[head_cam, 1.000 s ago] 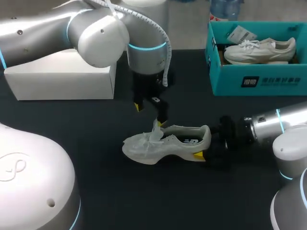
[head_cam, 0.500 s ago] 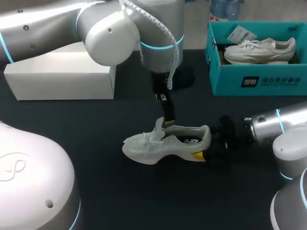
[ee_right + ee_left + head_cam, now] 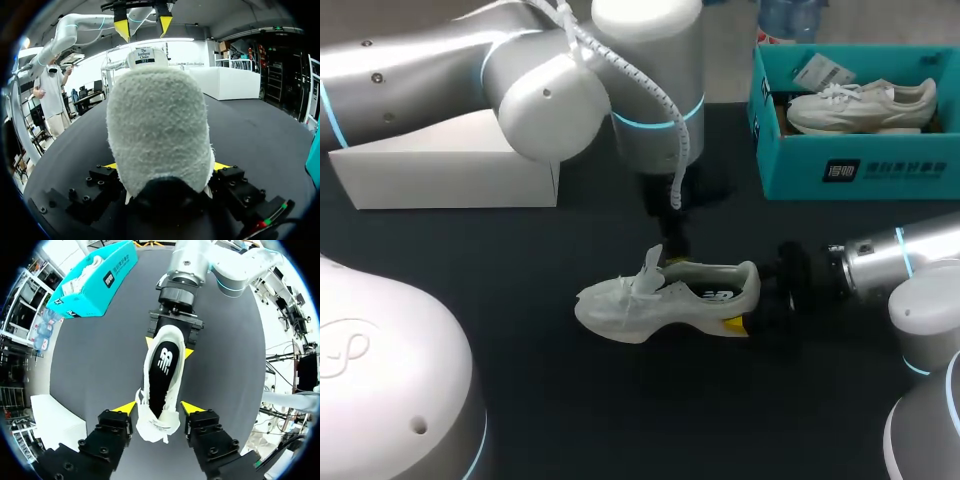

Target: Take the shoe out of the shoebox, open the shoe tongue, remove and reinsert the insole, then place the shoe into the shoebox

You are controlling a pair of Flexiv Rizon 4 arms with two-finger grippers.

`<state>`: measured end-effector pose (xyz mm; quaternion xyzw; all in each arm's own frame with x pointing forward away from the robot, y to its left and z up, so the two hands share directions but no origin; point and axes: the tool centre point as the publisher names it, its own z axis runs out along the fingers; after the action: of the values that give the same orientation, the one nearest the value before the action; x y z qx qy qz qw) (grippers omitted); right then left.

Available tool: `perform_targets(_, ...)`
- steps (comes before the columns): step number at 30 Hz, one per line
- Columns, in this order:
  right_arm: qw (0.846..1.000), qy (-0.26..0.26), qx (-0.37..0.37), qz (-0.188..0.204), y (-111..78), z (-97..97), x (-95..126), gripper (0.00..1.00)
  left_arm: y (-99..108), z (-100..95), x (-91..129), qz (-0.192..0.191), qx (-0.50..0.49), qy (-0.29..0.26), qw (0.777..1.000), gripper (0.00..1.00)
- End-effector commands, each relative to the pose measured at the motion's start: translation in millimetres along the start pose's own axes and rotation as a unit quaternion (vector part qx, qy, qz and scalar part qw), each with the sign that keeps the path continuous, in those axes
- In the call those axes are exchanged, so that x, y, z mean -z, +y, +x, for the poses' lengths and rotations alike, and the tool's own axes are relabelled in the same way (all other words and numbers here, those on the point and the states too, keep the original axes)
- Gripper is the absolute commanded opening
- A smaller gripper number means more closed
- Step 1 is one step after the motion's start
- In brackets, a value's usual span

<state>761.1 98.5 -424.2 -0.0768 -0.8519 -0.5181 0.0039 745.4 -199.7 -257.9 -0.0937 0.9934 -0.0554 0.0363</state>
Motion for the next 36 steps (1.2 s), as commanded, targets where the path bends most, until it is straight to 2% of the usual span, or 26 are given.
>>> perform_targets(1, 1.000, 0.000, 0.000, 0.002, 0.6, 0.1, -0.6, 0.00, -12.6, 7.4, -7.7, 0.009, -0.025, 0.008, 1.000, 0.00)
perform_targets(3, 1.000, 0.000, 0.000, 0.002, 0.6, 0.1, -0.6, 0.00, -15.7, 11.2, -13.4, -0.013, -0.033, -0.008, 0.999, 0.00)
perform_targets(18, 1.000, 0.000, 0.000, 0.002, 0.6, 0.1, -0.6, 0.00, -15.7, 11.2, -13.4, -0.013, -0.033, -0.008, 0.999, 0.00)
perform_targets(21, 1.000, 0.000, 0.000, 0.002, 0.6, 0.1, -0.6, 0.00, -28.9, 15.5, -32.7, -0.028, -0.058, 0.008, 0.998, 0.00)
perform_targets(29, 1.000, 0.000, 0.000, 0.002, 0.6, 0.1, -0.6, 0.00, -44.9, 21.7, -77.0, -0.053, -0.098, 0.046, 0.993, 0.00)
perform_targets(36, 1.000, 0.000, 0.000, 0.002, 0.6, 0.1, -0.6, 0.00, -53.2, 17.2, -95.7, -0.064, -0.103, 0.055, 0.991, 0.00)
